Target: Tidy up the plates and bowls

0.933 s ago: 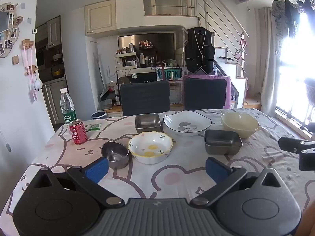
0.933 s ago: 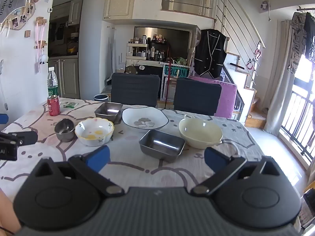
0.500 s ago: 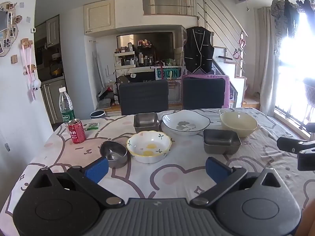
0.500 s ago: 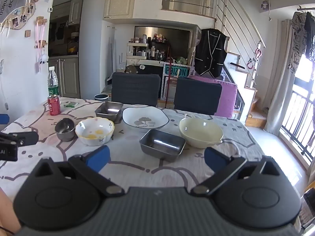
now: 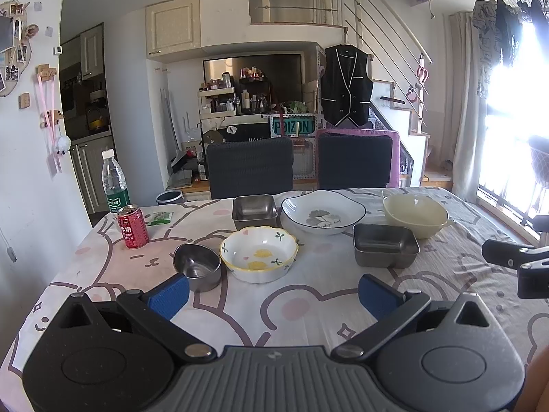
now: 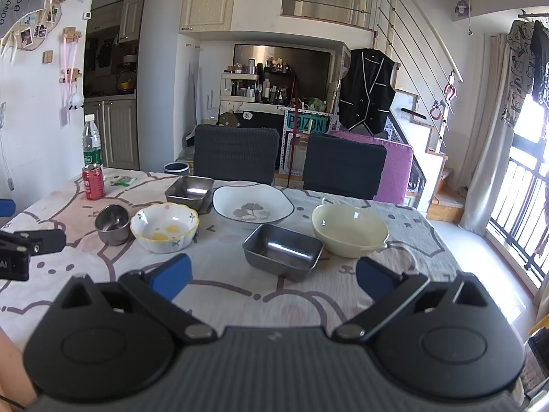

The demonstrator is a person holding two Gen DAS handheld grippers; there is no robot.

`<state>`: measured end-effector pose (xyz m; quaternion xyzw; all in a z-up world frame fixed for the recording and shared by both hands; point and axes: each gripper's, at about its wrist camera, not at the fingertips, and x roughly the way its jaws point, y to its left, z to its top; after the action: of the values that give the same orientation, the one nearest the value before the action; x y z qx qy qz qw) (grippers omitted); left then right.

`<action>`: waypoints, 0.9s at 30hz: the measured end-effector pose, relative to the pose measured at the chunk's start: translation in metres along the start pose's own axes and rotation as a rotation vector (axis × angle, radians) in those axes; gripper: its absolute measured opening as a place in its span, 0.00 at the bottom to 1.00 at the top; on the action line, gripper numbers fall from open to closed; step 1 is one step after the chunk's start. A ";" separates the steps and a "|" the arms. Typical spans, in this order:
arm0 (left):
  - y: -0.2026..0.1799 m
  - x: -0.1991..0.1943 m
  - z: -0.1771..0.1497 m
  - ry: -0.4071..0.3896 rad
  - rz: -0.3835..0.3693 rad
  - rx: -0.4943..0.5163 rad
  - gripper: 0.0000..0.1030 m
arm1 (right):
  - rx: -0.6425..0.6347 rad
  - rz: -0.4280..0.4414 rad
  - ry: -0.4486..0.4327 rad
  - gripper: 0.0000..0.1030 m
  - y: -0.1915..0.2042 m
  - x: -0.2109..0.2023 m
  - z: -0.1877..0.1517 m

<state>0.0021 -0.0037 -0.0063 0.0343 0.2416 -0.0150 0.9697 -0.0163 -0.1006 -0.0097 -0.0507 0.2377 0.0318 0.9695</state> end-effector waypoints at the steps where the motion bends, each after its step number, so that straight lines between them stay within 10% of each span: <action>1: 0.000 0.000 0.000 0.000 0.000 0.000 1.00 | 0.000 0.000 0.000 1.00 0.000 0.000 0.000; 27: -0.001 0.001 -0.001 0.004 -0.006 -0.003 1.00 | -0.007 0.003 0.011 1.00 0.001 0.003 -0.003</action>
<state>0.0029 -0.0045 -0.0075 0.0324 0.2437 -0.0173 0.9692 -0.0152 -0.0999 -0.0141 -0.0540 0.2429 0.0337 0.9680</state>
